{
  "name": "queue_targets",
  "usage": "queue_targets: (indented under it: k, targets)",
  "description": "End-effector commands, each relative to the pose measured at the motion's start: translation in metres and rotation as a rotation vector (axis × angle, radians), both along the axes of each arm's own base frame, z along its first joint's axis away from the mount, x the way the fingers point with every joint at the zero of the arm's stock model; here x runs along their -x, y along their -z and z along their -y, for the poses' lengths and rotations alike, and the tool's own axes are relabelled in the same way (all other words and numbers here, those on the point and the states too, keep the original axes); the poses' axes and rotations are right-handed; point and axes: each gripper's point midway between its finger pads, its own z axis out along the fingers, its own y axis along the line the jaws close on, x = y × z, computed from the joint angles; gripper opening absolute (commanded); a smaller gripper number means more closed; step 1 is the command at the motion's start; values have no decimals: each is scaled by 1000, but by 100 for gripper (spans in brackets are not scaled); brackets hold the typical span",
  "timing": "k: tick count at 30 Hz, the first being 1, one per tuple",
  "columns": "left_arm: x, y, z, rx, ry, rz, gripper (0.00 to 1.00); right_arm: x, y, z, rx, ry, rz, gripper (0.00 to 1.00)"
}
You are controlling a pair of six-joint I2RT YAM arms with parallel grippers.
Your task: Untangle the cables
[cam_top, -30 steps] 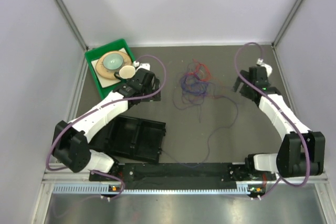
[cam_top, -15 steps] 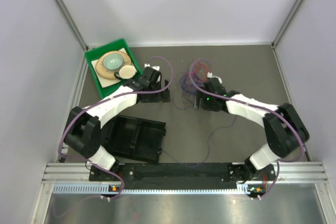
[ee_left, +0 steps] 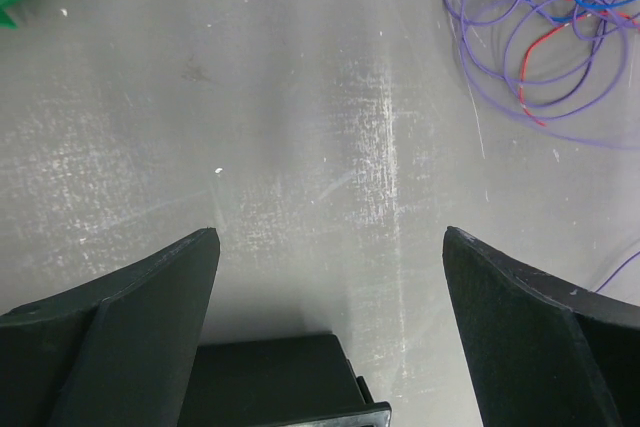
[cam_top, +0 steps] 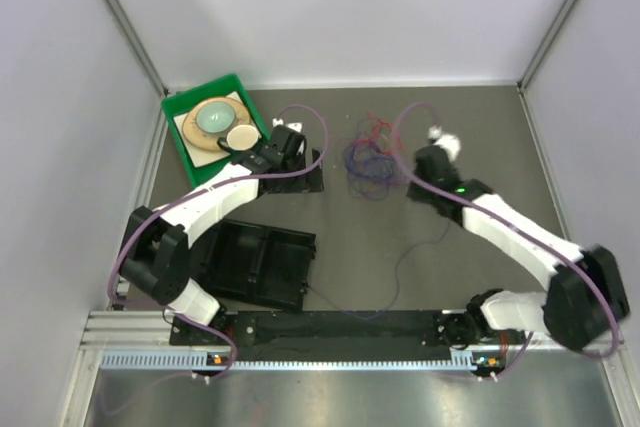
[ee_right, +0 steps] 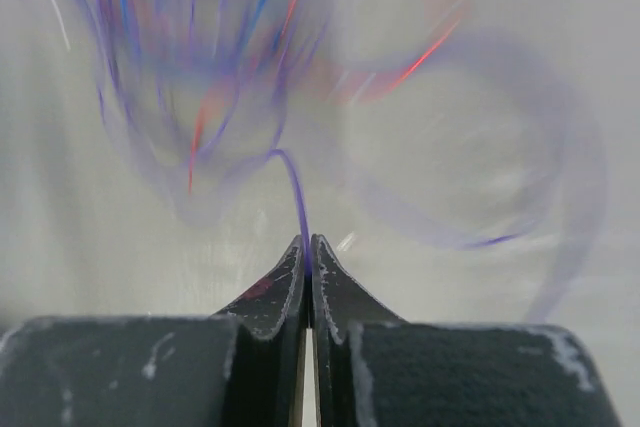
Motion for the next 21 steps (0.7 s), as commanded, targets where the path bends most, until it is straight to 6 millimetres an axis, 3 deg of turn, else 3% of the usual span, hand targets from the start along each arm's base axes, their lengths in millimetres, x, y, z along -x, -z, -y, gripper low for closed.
queue_targets:
  k: [1,2,3,4,5,8,9,12,16,21]
  targets:
    - [-11,-30,3,32,-3,89,99,-24,-50,84,64,161,159,5]
    - [-11,-30,4,37,0,87,99,-22,-43,83,69,133,114,31]
    - [-11,-28,6,41,4,78,99,-27,-51,85,91,137,107,79]
    - [-10,-27,7,44,5,73,99,-23,-46,88,119,127,71,93]
    - [-10,-27,7,47,5,71,99,-18,-40,88,126,122,38,99]
    - [-7,-26,7,48,9,67,99,-1,-22,90,84,160,14,99]
    - [-6,-25,6,47,9,65,99,11,-4,91,75,170,-27,96]
    - [-5,-24,5,45,5,61,99,35,21,84,6,182,-105,84]
    - [-4,-23,6,48,14,56,99,63,37,72,-78,258,-167,69]
    - [-2,-25,10,81,22,59,99,87,51,60,-203,418,-194,69]
